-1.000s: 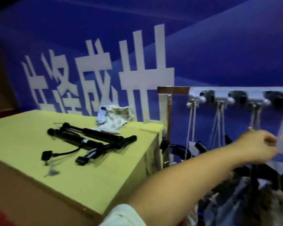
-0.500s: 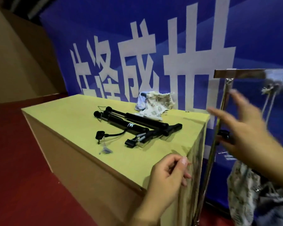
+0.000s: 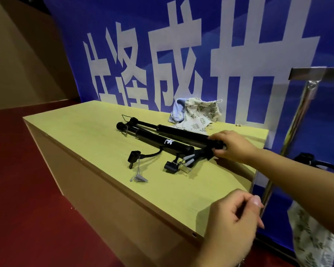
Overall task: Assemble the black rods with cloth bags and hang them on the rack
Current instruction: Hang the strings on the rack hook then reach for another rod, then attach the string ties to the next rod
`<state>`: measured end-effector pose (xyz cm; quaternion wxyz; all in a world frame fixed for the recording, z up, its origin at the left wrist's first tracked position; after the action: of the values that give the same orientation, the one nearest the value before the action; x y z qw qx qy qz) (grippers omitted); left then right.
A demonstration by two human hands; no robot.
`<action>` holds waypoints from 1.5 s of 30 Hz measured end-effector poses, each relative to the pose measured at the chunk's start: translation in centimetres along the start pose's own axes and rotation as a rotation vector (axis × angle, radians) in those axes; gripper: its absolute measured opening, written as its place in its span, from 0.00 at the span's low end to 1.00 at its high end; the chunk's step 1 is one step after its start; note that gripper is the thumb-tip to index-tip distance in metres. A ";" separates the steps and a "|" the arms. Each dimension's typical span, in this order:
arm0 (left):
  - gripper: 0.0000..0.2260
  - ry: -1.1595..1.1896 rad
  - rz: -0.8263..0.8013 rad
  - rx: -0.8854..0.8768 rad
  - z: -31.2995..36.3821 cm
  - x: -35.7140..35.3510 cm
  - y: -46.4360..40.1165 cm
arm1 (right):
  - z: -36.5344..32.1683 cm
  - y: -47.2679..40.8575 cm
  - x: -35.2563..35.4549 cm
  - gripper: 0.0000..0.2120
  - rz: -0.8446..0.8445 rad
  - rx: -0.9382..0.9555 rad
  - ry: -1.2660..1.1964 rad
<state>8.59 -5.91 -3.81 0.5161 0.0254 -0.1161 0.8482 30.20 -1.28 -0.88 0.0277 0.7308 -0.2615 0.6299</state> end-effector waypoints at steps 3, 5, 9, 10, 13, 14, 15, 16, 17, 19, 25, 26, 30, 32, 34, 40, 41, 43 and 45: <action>0.11 0.019 -0.024 0.016 0.1 -0.1 -0.2 | 0.4 -0.2 1.2 0.15 0.272 -0.091 -0.322; 0.11 0.017 -0.029 0.031 0.2 -0.1 -0.2 | 0.3 -0.5 1.6 0.16 0.396 -0.208 -0.551; 0.11 0.022 -0.024 0.056 0.3 0.0 -0.1 | 0.0 -1.1 -0.1 0.18 0.444 -0.370 -0.770; 0.11 0.018 -0.022 0.062 0.3 0.1 -0.1 | -0.1 -1.2 -0.6 0.18 0.420 -0.378 -0.794; 0.10 0.010 -0.020 0.073 0.3 0.0 -0.1 | -0.1 -1.4 -1.4 0.19 0.306 -0.406 -0.813; 0.10 0.009 -0.019 0.074 0.3 0.0 -0.1 | -0.1 -1.5 -1.5 0.19 0.293 -0.439 -0.805; 0.10 0.008 -0.018 0.077 0.3 0.0 -0.1 | 0.0 -1.6 -1.5 0.20 0.306 -0.483 -0.804; 0.10 0.010 -0.017 0.081 0.2 0.0 -0.1 | 0.0 -1.6 -1.6 0.20 0.334 -0.536 -0.824; 0.10 0.012 -0.018 0.084 0.2 0.0 -0.1 | 0.0 -1.7 -1.7 0.20 0.370 -0.596 -0.878; 0.10 0.002 -0.015 0.082 0.2 0.0 -0.1 | -0.4 -1.6 -2.0 0.17 0.436 -0.720 -1.035; 0.12 -0.017 0.003 0.065 -0.3 -0.2 -0.2 | -1.3 -0.9 0.3 0.11 0.586 -0.777 -1.357; 0.12 0.001 0.012 0.056 -0.5 -0.1 -0.4 | -1.4 -0.9 1.2 0.12 0.611 -0.742 -1.420; 0.15 0.047 0.018 0.039 -1.0 -0.4 -0.8 | -1.2 0.7 5.7 0.18 0.731 -0.623 -1.495; 0.16 0.063 0.029 0.040 -0.9 -0.4 -0.7 | -1.4 1.9 7.4 0.14 0.746 -0.565 -1.473; 0.17 0.075 0.042 0.033 -0.7 -0.5 -0.7 | -1.6 3.2 8.5 0.08 0.741 -0.534 -1.463; 0.13 0.152 0.053 0.043 -0.5 -0.2 -0.2 | -1.8 5.5 10.2 0.08 0.874 -0.559 -1.481; 0.12 0.215 0.082 0.064 -0.3 0.1 -0.3 | -1.7 5.8 10.5 0.10 0.898 -0.564 -1.482; 0.10 0.275 0.205 0.050 0.2 1.2 -0.5 | -1.3 6.8 11.3 0.15 0.956 -0.555 -1.481; 0.08 0.287 0.385 -0.063 1.4 3.5 -1.2 | -1.1 8.1 12.6 0.16 1.007 -0.520 -1.490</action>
<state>7.92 -2.65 -1.64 0.3565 -0.1340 -0.0708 0.9219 26.73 -12.19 8.75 -0.2604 0.7177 -0.6302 -0.1411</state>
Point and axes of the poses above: each hand's wrist, its own y-axis away from the middle knuckle, its own x-axis out of the back of the hand, z = x × y, the point moved 3 cm from there along -y, towards the middle knuckle, and after that the axes turned 3 degrees about x, right-handed, at the moved point
